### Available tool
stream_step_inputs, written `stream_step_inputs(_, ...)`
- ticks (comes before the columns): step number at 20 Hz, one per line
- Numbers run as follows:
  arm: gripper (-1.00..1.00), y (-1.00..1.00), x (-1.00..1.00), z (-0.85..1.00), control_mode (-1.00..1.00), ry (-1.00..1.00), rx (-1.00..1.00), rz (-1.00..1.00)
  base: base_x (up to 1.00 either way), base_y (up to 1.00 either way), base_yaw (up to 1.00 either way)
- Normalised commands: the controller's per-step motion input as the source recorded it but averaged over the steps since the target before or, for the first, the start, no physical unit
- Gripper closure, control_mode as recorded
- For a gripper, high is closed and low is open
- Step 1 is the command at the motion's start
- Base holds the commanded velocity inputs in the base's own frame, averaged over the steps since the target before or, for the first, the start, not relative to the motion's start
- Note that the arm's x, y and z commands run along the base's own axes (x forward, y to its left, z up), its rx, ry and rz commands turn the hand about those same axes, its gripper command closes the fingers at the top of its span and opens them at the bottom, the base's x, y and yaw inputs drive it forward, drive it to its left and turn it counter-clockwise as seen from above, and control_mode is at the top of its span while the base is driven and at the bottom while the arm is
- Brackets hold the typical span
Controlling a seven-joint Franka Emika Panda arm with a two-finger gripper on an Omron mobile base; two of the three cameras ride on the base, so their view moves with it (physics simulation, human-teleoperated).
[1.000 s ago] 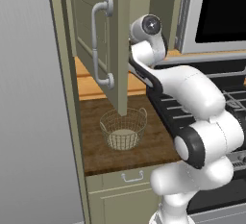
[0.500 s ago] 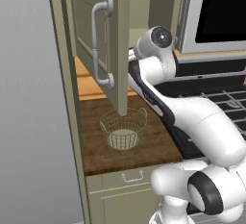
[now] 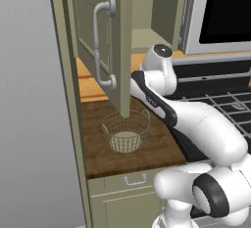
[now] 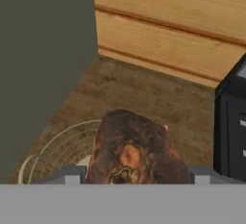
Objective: Open the cabinet, pick up the bread from the cabinet and place it in the basket. Then move the basket to the dining counter.
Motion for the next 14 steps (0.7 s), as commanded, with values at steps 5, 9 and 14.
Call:
stream_step_inputs(5,1.0,0.14,0.3,-1.0,-1.0,0.28,-0.02,0.09,0.0,0.0,0.0)
stream_step_inputs(9,1.0,0.23,0.04,-1.0,-1.0,0.17,-0.11,0.03,0.0,0.0,0.0)
stream_step_inputs(14,1.0,0.21,0.02,-0.98,-1.0,0.12,-0.13,0.0,0.0,0.0,0.0)
